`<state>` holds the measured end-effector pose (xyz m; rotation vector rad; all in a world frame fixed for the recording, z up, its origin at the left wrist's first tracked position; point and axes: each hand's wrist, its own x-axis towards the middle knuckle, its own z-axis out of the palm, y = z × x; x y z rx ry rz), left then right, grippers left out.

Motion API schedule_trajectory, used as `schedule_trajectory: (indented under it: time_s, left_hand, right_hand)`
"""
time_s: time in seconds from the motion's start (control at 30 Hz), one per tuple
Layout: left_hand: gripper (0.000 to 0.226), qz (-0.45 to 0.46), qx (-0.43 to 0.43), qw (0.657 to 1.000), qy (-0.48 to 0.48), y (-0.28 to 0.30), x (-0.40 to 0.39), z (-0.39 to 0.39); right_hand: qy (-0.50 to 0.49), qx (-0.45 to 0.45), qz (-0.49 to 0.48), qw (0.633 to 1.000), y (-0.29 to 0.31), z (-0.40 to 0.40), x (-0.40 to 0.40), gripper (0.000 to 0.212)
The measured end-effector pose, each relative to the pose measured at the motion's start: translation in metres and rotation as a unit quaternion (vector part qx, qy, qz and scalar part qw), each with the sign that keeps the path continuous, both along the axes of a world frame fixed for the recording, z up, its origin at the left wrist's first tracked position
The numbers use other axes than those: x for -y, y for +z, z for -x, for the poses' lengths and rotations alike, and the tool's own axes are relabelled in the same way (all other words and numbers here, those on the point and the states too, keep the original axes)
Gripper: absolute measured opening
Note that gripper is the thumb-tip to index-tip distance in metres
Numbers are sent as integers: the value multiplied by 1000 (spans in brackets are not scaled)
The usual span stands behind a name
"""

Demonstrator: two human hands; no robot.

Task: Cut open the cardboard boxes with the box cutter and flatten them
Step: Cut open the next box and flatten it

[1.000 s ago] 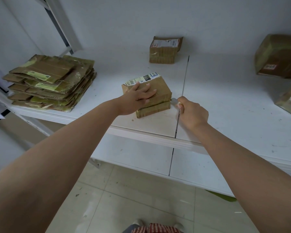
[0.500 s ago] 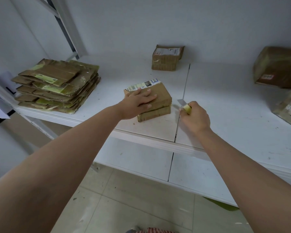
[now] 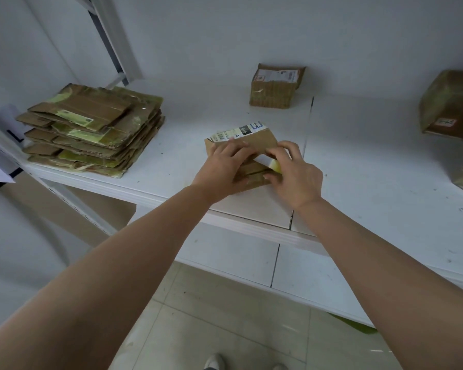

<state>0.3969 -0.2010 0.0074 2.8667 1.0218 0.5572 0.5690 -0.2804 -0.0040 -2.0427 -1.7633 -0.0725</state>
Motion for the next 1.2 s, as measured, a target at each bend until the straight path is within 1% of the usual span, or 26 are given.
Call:
schedule_trajectory:
  time_s: [0.07,0.2,0.37,0.43,0.53,0.6,0.73,0.87,0.97,1.07,1.2]
  left_hand:
    - [62,-31,-2,1000,5,-6,-1,-2]
    - [60,-64,-11,998,14,-9,-2,-5]
    - [56,-87,-31,996,18,-5,-1,-4]
    - [55,-113,-39,993,19,-2,0,-2]
    - [43,-139,-20,990,-14,6,1,1]
    - [46,-140,-31,989,-29,14,0,4]
    - [53,-146,-47,987,-45,31,-6,12]
    - [49,-170,-51,980,-95,37,-7,14]
    - [46,-182,-63,975,-109,35,-2,14]
    - [44,-194,-65,974,-101,32,2,14]
    - [49,-184,-65,980,-49,29,7,18]
  right_hand:
    - [-10,-7,-7,1000,-6,2,-3,40]
    - [-26,-18,-20,999,-11,4,-8,37]
    - [-30,-15,-18,999,-6,4,-10,35]
    - [-25,-17,-17,999,-2,3,-8,34]
    - [-17,-17,-7,1000,5,1,-5,37]
    - [-10,-10,-11,1000,10,-1,-1,41]
    - [3,41,-50,998,23,-3,3,49]
    - [24,103,-53,993,32,-3,4,45]
    - [57,149,-54,986,32,-6,3,48]
    - [47,208,-75,974,34,-5,2,47]
    - [50,206,-61,975,39,3,2,48]
